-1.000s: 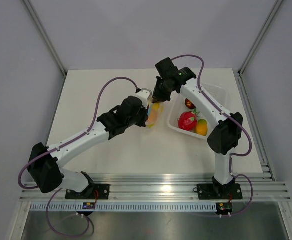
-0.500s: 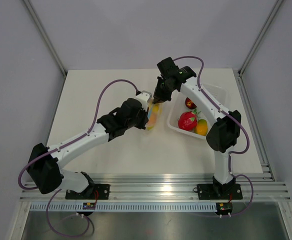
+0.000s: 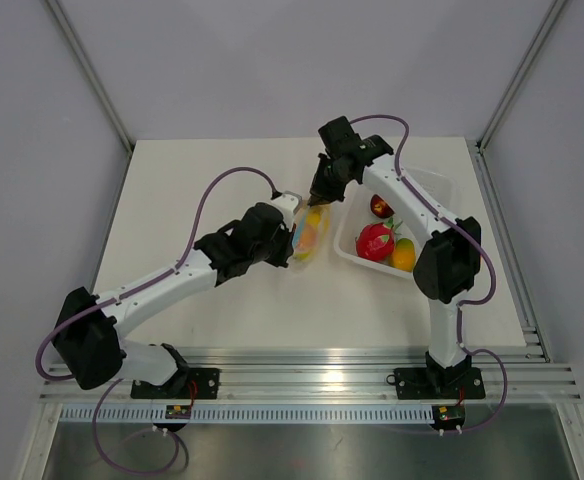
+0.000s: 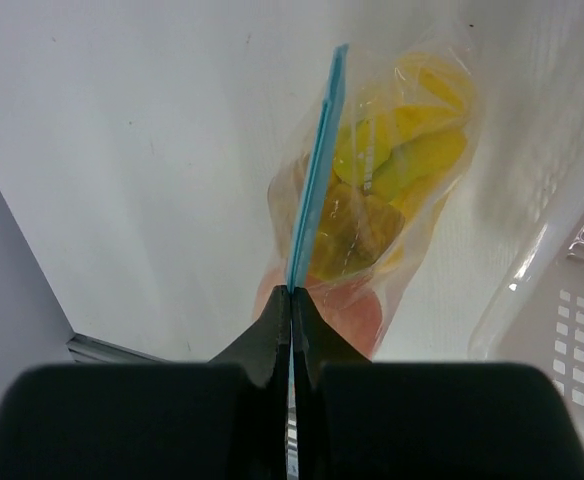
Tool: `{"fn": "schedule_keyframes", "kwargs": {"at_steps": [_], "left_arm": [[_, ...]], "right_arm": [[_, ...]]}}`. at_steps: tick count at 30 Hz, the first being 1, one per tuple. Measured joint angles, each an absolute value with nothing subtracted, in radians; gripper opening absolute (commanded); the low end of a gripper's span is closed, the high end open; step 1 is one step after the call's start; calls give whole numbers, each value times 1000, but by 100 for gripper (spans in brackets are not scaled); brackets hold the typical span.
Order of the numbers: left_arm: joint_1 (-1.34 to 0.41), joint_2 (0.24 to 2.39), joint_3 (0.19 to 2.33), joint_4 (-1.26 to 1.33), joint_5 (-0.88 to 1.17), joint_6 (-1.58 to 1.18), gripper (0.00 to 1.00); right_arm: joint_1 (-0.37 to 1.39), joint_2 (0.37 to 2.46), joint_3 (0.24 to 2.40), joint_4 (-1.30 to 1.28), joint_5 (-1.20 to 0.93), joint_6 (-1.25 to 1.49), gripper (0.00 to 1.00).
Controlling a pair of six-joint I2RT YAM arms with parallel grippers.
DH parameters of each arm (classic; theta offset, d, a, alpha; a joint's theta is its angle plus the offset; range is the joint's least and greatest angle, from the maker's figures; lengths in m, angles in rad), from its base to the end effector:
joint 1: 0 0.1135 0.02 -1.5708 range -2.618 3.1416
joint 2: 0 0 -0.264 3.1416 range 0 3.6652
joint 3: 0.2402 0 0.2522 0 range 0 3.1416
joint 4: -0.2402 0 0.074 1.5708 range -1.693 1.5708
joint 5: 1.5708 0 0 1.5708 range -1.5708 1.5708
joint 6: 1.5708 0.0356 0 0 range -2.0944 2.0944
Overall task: Place the food in the zip-top bag and seal the zipper
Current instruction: Zip the zipper food storage bag at the center of the board, then place the zipper food storage bag at the center of the board.
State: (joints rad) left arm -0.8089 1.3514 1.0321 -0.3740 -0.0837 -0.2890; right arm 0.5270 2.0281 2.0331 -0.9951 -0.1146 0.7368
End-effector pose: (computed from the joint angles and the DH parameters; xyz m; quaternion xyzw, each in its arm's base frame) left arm 0.2080 -0.2137 0.2813 0.2153 0.8787 -0.1892 0.3818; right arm 0.3793 0.2254 0.3202 0.0839 0.9530 0.2131 0.1982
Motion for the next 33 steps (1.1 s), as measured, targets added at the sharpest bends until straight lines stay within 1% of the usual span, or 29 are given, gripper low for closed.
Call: {"fn": "schedule_keyframes", "kwargs": {"at_steps": [6,13,14,15,16,17,19,20,21,25,33], "left_arm": [[-809,1361,1032,-389,-56,-289,0],[-809,1362,1032,-384,-40,-289,0],[-809,1362,1032,-382,-38,-289,14],[-809,1362,1033,-382,-36,-289,30],[-809,1362,1037,-385,-33,-287,36],[-809,1362,1045,-414,-16,-290,44],[-811,1364,1055,-465,7,-295,53],[-811,1365,1062,-489,18,-297,62],[-810,1365,1068,-508,23,-296,65],[-762,1351,1095,-538,34,-313,66],[-466,1155,1095,-527,59,-408,70]], "right_arm": [[522,2025,1955,-956,-115,737,0],[522,2010,1951,-945,-116,737,0],[522,2009,1951,-944,-116,737,0],[522,2009,1951,-941,-117,737,0],[522,2009,1951,-938,-116,737,0],[520,2009,1951,-919,-104,737,0],[504,2009,1951,-879,-89,737,0],[493,2009,1952,-863,-84,737,0],[486,2009,1952,-852,-79,736,0],[462,2008,1952,-818,-64,732,0],[464,2008,1952,-803,-72,719,0]]}}
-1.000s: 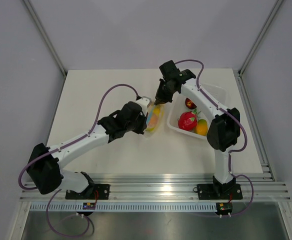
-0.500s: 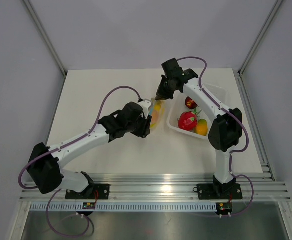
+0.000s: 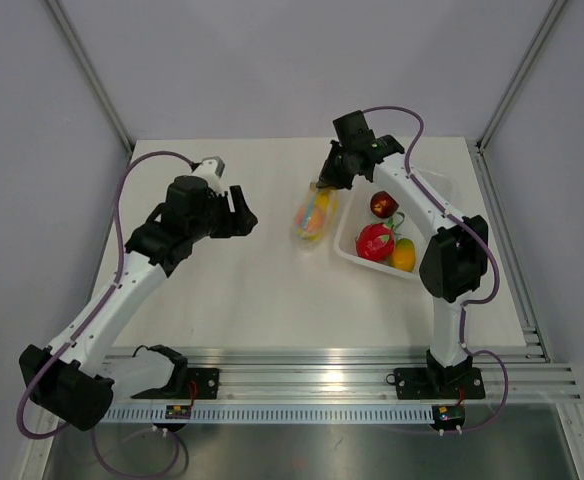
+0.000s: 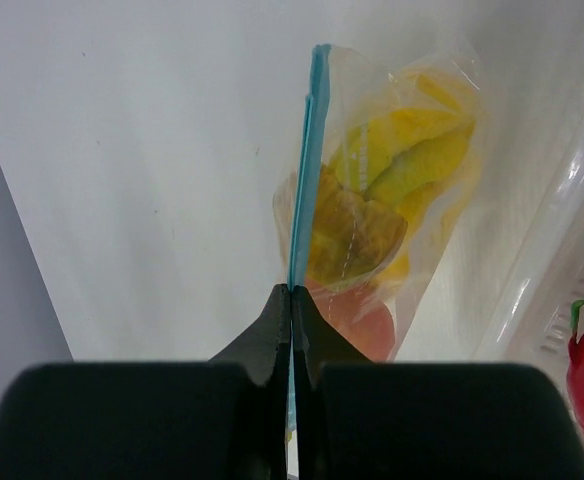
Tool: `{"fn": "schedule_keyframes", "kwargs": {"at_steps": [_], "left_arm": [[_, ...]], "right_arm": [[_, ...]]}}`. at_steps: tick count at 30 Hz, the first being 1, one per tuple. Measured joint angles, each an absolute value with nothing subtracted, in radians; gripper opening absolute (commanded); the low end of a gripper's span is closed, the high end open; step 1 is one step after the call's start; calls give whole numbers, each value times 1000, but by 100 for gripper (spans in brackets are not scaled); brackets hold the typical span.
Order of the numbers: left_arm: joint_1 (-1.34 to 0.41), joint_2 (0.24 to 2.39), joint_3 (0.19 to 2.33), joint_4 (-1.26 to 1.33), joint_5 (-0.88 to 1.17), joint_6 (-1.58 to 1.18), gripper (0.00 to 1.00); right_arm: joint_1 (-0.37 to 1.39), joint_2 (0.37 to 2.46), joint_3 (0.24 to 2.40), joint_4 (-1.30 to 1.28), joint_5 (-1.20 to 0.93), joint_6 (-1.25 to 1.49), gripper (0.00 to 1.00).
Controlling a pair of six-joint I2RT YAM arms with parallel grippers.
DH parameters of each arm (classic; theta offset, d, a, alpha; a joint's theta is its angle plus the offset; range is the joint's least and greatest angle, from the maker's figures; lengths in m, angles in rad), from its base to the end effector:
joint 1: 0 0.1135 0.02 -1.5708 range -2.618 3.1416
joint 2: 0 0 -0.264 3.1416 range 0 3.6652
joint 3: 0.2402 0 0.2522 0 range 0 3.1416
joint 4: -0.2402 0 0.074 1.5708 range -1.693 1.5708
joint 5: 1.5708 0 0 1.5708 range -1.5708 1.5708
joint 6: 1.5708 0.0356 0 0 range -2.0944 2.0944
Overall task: Place the food in the zip-top bag and seal the zipper
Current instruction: Place the zipper food storage bag at the center of the board.
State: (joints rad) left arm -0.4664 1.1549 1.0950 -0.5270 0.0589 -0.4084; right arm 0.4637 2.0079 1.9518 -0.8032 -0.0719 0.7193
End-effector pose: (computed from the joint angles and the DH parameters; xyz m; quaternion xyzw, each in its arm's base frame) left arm 0.2247 -0.1155 0.3396 0.0395 0.8803 -0.2235 0.4167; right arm 0.4024 0.2041 0.3159 0.1070 0.9307 0.2220 0.2701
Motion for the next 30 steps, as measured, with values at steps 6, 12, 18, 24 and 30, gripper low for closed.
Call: {"fn": "schedule_keyframes", "kwargs": {"at_steps": [6,12,18,24,30], "left_arm": [[-424,1128,1095,-552,56,-458,70],[-419,1128,1095,-556,53,-485,71],[-413,1128,1095,-555,52,-495,80],[-412,1128,1095,-556,53,-494,82],[-409,1129,1129,-575,49,-482,84]], "right_arm": [[464,2008,1952,-784,-81,711,0],[464,1998,1923,-749,-121,699,0],[464,1993,1901,-715,-206,678,32],[464,1989,1921,-740,-209,619,82],[464,1923,1933,-820,-84,556,98]]}}
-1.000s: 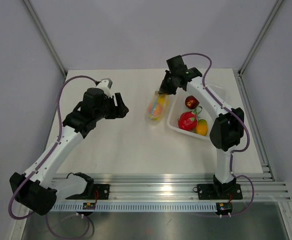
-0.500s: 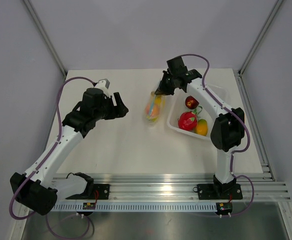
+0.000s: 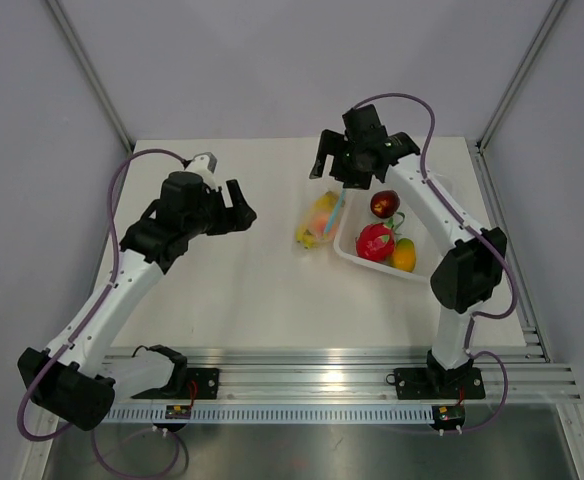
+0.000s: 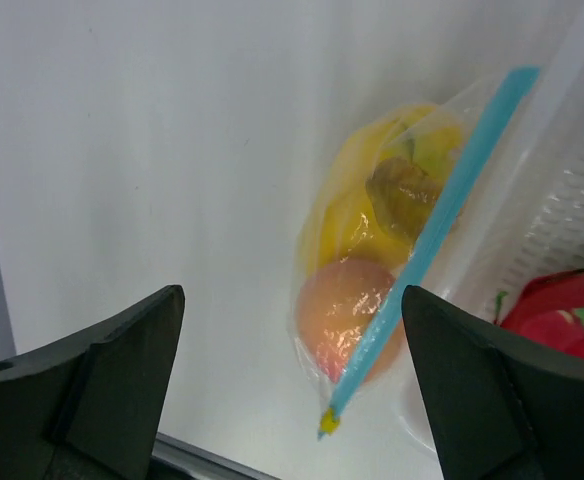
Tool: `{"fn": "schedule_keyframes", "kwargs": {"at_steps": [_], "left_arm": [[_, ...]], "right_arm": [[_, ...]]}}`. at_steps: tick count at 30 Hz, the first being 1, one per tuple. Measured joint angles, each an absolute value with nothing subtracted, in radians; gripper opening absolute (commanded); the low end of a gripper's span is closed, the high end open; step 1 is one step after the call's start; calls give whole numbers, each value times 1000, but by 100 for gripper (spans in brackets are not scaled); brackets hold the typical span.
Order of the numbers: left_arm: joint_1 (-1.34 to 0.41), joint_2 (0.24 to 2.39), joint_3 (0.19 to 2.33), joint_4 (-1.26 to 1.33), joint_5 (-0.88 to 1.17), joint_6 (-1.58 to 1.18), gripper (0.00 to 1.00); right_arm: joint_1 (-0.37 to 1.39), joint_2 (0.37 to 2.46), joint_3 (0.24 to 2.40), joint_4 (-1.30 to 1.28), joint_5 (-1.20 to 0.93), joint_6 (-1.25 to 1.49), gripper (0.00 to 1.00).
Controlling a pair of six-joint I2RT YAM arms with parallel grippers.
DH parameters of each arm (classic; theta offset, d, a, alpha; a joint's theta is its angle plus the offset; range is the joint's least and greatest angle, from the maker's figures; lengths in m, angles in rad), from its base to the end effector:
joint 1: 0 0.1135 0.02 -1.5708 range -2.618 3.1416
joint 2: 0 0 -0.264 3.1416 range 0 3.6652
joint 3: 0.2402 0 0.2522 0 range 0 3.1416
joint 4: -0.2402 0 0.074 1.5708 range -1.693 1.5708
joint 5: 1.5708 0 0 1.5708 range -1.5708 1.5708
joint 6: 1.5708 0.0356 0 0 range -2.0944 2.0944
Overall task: Place the food in the zip-top bag and seal the zipper
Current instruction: Place the zipper food storage bag at the center of the board, then reset both arms
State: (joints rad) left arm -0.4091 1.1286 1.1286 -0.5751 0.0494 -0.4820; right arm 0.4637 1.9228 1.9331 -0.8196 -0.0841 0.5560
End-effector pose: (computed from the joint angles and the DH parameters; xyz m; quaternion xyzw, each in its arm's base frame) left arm 0.2231 -0.0986 0.3525 -0.0202 0.8782 -0.2253 0.4214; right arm 0.3841 0.1954 0.3446 0.0272 0.9273 0.2153 0.3050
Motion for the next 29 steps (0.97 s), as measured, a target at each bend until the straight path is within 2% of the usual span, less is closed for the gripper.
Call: {"fn": "schedule_keyframes", "kwargs": {"at_steps": [6,13,24,29], "left_arm": [[-405,1127,1167,-579,41,-467,84],[-400,1127,1171,-590,26,-450,84],[-395,1124,1196,-587,2,-435,85],[-395,1110,1196,-574,1,-434,86]], "right_arm": [[459,1790,1928,-887,129,500,100],[443,1618,1814,-922,346,459,99],[442,1386,1469,-857,456,468,99],[442,1303,1391,-817,476,479,100]]}}
